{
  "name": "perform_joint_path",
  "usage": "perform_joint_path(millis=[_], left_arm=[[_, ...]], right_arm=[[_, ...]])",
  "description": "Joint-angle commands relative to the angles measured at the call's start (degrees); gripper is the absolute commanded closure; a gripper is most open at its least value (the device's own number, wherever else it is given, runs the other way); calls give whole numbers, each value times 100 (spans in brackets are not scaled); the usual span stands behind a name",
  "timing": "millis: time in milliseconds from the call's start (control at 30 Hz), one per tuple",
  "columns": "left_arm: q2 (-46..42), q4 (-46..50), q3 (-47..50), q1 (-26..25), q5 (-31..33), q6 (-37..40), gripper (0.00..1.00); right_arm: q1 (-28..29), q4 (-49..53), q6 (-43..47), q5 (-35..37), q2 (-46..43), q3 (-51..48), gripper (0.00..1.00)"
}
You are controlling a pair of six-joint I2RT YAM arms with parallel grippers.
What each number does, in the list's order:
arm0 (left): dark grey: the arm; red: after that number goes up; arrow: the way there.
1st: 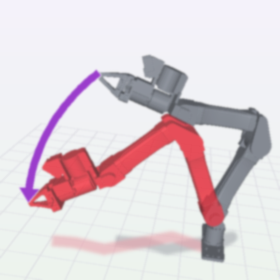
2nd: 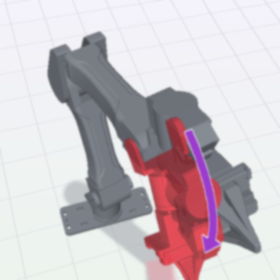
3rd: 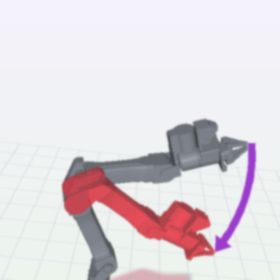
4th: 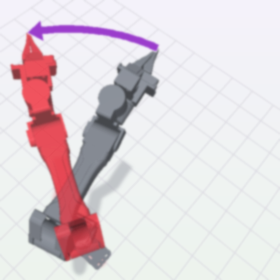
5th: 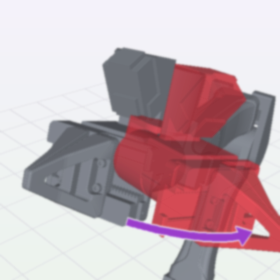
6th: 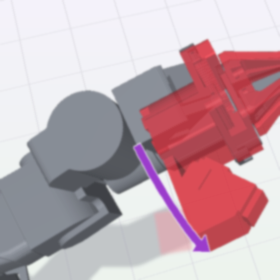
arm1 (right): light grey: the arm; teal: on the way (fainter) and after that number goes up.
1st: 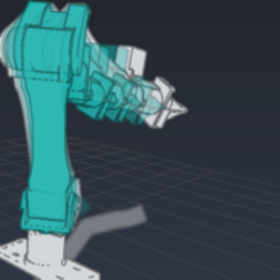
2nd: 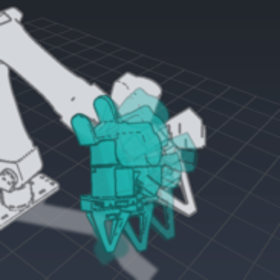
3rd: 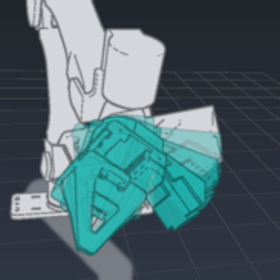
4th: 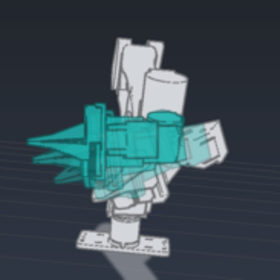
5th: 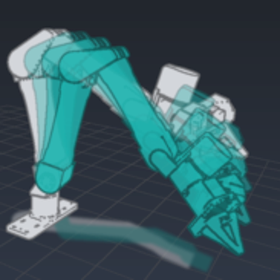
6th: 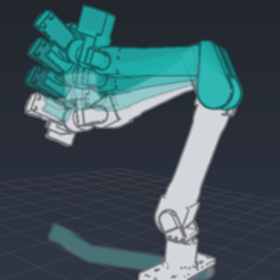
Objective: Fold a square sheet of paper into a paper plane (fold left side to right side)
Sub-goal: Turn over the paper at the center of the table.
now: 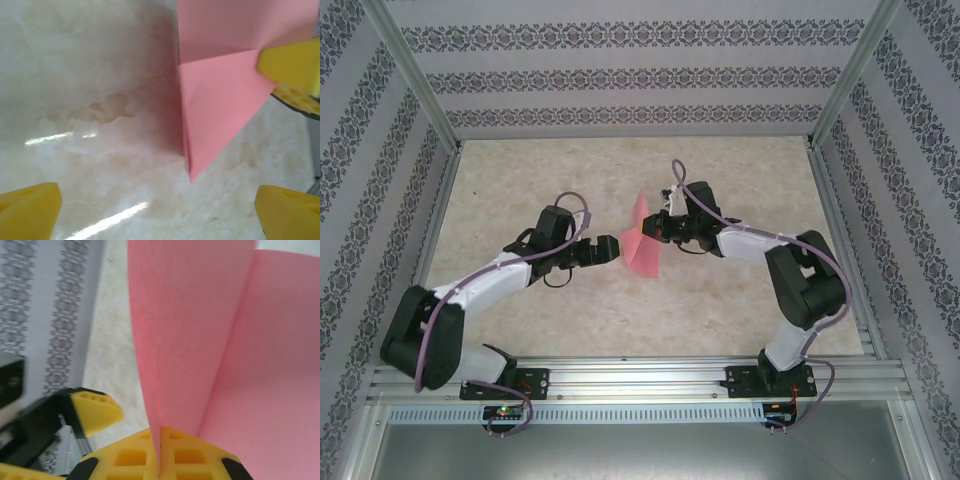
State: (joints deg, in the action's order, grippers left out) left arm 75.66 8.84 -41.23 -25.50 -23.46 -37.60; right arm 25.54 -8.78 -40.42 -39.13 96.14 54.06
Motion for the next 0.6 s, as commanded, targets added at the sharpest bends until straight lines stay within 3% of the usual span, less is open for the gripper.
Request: perform_joint_path(millis=[0,133,300,567], left_arm=[[-719,-903,225,85,-261,-837,0],[-1266,-2067,501,72,-660,-1652,0],[-1203,-4324,699,45,-1116,-2815,9],[-855,-5125,224,-373,-1338,-3007,9]], right_arm=[[-207,-292,28,-139,-809,-117,100],[-377,-706,-363,-393,-1519,-257,98],[-401,-1038,-812,-578,-2094,-229,97],[-187,-1372,-1325,-716,-2300,7,96]])
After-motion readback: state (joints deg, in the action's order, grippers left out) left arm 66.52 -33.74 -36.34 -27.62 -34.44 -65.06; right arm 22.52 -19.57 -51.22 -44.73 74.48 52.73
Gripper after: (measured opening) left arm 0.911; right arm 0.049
